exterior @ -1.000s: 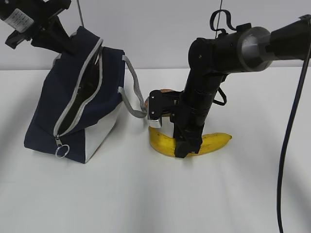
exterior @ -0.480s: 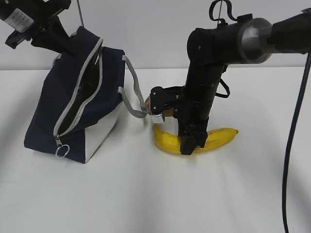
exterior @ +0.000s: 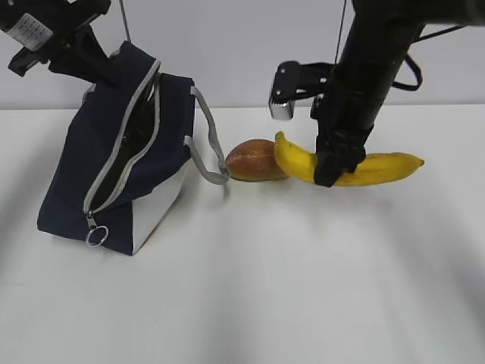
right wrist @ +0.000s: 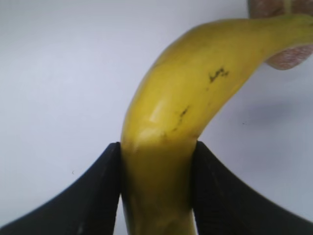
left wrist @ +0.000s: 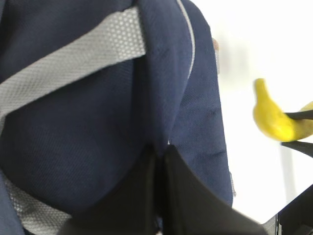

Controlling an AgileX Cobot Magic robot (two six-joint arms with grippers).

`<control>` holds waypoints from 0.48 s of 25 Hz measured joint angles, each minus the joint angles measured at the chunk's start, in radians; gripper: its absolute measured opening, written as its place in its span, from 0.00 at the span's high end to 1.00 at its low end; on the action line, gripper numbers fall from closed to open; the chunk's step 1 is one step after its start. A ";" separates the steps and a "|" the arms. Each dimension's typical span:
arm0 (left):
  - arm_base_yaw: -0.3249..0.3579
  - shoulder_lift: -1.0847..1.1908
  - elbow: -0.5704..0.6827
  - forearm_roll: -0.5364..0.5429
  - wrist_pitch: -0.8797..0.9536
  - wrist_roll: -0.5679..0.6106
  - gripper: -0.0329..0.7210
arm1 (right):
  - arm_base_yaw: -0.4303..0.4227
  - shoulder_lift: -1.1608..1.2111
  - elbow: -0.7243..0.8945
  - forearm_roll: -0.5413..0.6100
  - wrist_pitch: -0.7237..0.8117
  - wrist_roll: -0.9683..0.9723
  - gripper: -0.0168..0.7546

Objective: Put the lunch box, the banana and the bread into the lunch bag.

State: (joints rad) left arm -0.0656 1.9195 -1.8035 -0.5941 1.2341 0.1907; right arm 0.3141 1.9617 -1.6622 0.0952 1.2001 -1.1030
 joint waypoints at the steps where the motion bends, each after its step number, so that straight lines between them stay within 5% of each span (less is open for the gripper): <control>1: 0.000 0.000 0.000 -0.004 0.000 0.000 0.96 | -0.001 -0.024 0.000 0.010 0.000 0.021 0.58; 6: 0.000 0.000 0.000 -0.009 0.000 0.000 0.96 | -0.001 -0.103 0.000 0.154 -0.002 0.110 0.58; 12: 0.000 0.000 0.000 -0.016 0.000 0.000 0.96 | -0.001 -0.113 0.000 0.486 -0.031 0.177 0.58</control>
State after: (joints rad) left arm -0.0656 1.9195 -1.8035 -0.6102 1.2341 0.1907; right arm 0.3135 1.8487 -1.6622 0.5815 1.1686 -0.9263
